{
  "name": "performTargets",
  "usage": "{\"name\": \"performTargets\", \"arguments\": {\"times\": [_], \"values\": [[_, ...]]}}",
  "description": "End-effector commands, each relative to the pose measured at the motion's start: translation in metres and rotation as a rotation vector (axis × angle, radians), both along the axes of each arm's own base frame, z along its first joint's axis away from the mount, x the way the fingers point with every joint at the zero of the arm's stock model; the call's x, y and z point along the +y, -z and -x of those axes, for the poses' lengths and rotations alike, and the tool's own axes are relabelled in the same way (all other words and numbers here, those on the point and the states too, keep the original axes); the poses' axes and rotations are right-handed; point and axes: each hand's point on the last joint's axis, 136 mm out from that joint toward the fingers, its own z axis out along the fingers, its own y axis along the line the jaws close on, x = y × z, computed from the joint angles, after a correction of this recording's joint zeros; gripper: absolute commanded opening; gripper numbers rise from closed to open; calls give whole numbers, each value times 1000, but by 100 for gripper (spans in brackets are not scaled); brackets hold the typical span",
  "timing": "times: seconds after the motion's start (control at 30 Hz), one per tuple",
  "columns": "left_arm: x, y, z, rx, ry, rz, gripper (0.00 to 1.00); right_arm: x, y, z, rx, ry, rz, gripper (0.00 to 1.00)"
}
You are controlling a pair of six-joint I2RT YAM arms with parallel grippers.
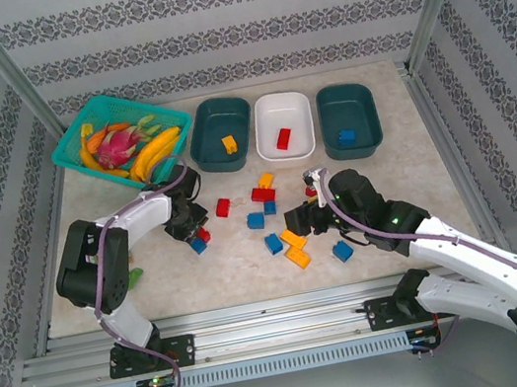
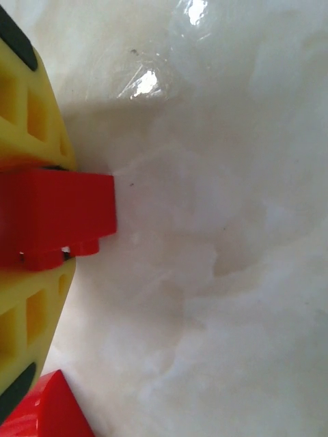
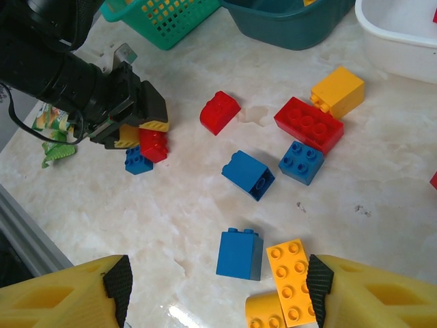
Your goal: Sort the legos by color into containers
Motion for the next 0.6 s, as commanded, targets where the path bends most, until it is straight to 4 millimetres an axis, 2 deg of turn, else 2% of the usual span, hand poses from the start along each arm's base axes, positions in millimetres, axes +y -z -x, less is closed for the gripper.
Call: {"name": "performTargets", "arguments": {"times": [0.0, 0.17, 0.3, 0.4, 0.57], "values": [[5, -2, -7, -24, 4, -31, 32, 6, -7, 0, -21, -15, -19, 71], [5, -20, -13, -64, 19, -58, 25, 5, -9, 0, -29, -16, -17, 70], [-3, -52, -28, -138, 63, -67, 23, -1, -30, -8, -89, 18, -14, 71], [-27, -87, -55, -246, 134, -25, 23, -15, -56, -24, -159, 106, -16, 72], [-89, -121, -96, -359, 294, 43, 23, -45, -73, -62, -179, 268, -4, 73]]}}
